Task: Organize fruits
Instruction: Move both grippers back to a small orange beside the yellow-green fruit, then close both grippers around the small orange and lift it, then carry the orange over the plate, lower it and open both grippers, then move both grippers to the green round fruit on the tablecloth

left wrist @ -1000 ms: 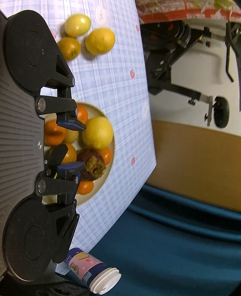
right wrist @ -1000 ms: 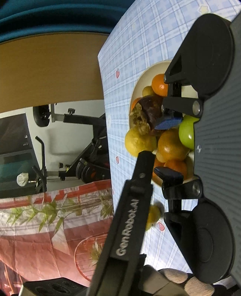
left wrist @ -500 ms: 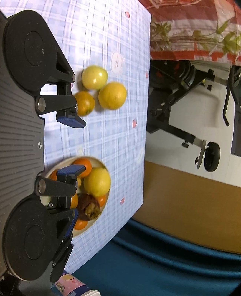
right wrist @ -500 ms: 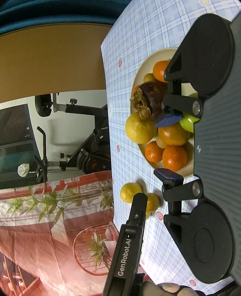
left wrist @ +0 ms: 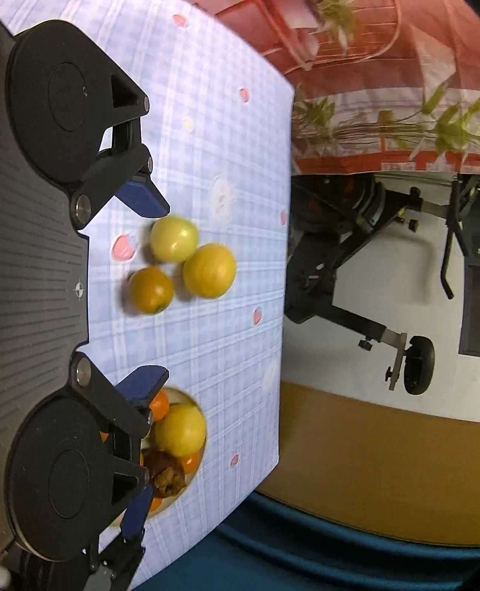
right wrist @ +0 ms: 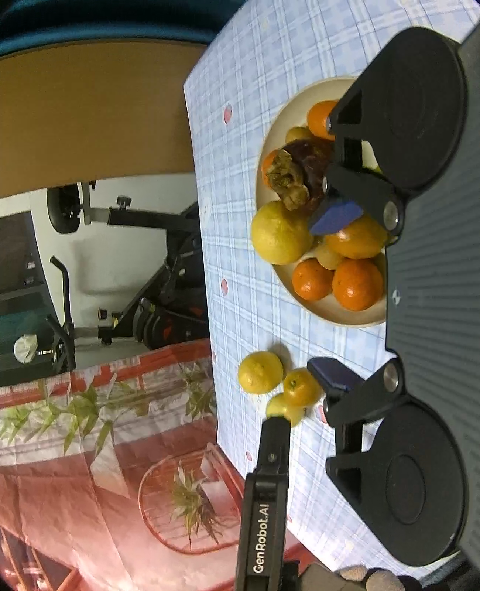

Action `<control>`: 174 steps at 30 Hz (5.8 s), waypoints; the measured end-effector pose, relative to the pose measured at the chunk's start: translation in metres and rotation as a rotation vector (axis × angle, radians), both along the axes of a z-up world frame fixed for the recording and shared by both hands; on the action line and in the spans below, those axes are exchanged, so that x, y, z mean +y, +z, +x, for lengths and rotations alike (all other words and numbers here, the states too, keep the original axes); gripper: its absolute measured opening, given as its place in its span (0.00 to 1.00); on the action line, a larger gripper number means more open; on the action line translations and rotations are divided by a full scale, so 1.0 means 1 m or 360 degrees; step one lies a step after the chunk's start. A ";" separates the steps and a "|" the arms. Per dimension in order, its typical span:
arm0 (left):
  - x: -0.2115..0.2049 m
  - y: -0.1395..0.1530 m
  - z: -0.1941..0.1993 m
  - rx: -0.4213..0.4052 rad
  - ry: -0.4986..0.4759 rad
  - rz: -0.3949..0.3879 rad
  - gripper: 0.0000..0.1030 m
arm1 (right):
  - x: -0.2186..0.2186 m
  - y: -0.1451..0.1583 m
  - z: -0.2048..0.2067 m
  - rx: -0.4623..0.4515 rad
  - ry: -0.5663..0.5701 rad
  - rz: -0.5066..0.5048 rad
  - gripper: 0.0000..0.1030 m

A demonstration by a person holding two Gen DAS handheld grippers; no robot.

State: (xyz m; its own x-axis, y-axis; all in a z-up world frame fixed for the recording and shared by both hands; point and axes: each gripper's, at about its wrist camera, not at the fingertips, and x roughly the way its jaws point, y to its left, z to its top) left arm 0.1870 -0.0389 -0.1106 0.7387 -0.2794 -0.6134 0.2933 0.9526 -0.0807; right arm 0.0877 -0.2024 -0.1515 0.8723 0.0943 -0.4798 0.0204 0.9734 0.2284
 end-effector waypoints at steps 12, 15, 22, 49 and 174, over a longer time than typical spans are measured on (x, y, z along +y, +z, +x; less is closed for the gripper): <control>0.024 0.020 0.011 -0.0157 -0.0008 -0.0083 0.85 | 0.001 0.018 0.037 0.0152 0.0120 -0.0035 0.87; 0.025 0.024 0.017 -0.0176 -0.0016 -0.0099 0.85 | 0.000 0.020 0.049 0.0164 0.0130 -0.0015 0.87; 0.030 0.022 0.025 -0.0250 -0.0069 -0.0188 0.84 | 0.022 0.024 0.061 0.0100 0.0262 -0.0089 0.81; 0.049 -0.010 0.056 0.0078 -0.0155 -0.0132 0.59 | 0.044 0.006 0.079 0.0114 0.0434 -0.0249 0.93; -0.017 0.001 0.062 0.0081 -0.0304 -0.0303 0.44 | -0.008 0.008 0.023 -0.0066 0.0147 -0.0206 0.46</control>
